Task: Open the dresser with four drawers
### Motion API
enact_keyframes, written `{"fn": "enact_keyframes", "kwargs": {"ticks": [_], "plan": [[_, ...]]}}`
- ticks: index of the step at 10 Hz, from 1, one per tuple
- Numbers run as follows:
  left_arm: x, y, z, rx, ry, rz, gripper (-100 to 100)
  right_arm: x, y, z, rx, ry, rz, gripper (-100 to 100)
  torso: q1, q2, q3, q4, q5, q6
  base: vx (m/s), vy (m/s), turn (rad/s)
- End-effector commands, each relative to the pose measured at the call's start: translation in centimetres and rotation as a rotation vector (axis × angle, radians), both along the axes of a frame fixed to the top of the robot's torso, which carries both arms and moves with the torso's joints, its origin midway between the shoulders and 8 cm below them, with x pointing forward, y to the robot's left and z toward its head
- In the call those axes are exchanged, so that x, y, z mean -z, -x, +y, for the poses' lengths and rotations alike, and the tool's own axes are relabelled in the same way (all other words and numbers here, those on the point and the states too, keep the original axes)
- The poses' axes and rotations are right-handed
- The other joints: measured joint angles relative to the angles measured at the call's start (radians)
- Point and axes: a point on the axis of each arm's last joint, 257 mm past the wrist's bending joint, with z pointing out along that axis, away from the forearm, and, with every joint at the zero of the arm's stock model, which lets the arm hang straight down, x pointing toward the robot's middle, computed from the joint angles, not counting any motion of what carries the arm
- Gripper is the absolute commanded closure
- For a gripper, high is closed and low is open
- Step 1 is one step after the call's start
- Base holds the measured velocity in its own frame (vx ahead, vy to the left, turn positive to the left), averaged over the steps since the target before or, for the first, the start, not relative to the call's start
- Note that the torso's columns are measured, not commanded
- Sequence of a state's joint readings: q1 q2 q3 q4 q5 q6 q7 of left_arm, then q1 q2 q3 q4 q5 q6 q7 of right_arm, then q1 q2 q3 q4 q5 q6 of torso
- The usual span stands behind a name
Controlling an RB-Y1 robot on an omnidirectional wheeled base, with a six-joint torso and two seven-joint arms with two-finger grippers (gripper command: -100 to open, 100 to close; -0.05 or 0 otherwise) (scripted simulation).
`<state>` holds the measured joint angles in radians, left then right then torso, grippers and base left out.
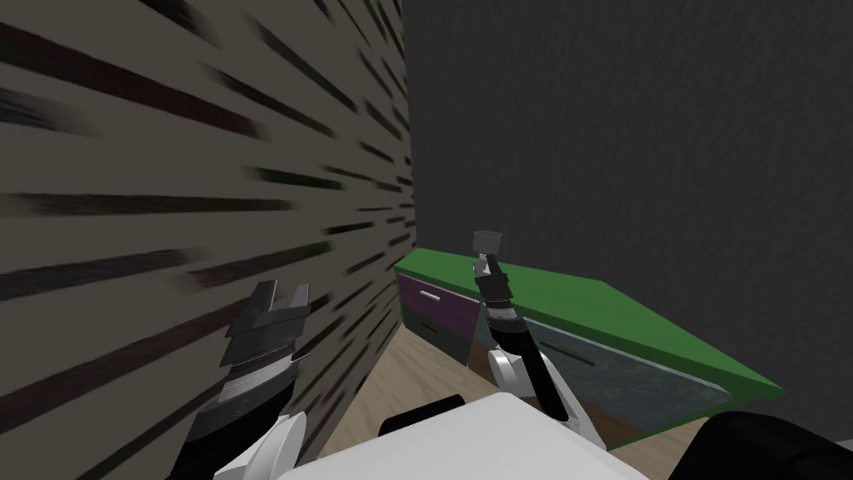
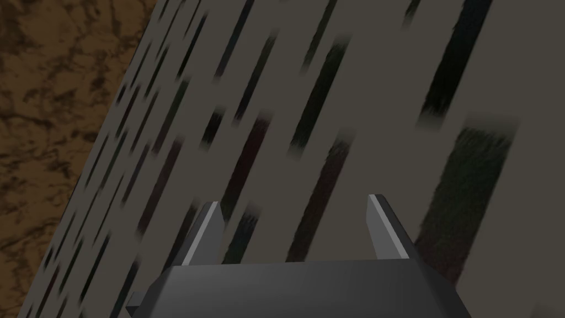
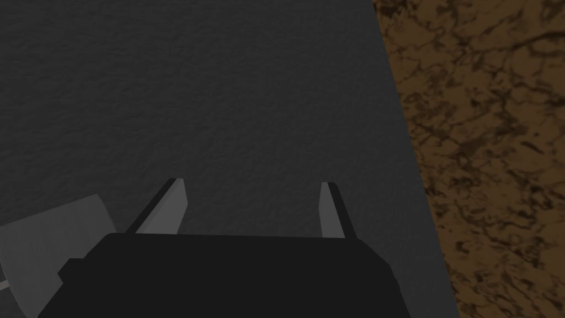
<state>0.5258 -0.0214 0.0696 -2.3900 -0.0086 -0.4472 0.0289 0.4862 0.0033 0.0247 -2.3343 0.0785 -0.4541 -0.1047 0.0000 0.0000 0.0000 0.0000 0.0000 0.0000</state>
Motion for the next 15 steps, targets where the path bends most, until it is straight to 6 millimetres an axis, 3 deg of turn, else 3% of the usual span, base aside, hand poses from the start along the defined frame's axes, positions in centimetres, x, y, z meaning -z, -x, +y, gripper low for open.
{"fn": "enact_keyframes", "kwargs": {"ticks": [1,9,10,12,15], "plan": [[0.0,0.0,0.0,0.0,0.0,0.0,0,0.0,0.0,0.0,0.0,0.0,0.0,0,0.0,0.04,-0.082,0.041,0.0,0.0,0.0,0.0,0.0],[0.0,0.0,0.0,0.0,0.0,0.0,0,0.0,0.0,0.0,0.0,0.0,0.0,0,0.0,0.618,-1.234,0.617,0.0,0.0,0.0,0.0,0.0],[0.0,0.0,0.0,0.0,0.0,0.0,0,0.4,-0.4,0.5,-0.004,0.045,0.018,-100,0.0,0.691,-1.382,0.691,0.0,0.0,0.011,0.007,0.009],[0.0,0.0,0.0,0.0,0.0,0.0,0,1.4,-1.1,1.1,0.001,0.125,0.056,-100,0.001,0.734,-1.471,0.734,0.0,0.0,0.009,0.023,0.015],[0.0,0.0,0.0,0.0,0.0,0.0,0,3.7,-2.8,1.9,0.041,0.275,0.134,-100,0.001,0.737,-1.476,0.738,0.0,0.0,0.027,0.04,0.022]]}}
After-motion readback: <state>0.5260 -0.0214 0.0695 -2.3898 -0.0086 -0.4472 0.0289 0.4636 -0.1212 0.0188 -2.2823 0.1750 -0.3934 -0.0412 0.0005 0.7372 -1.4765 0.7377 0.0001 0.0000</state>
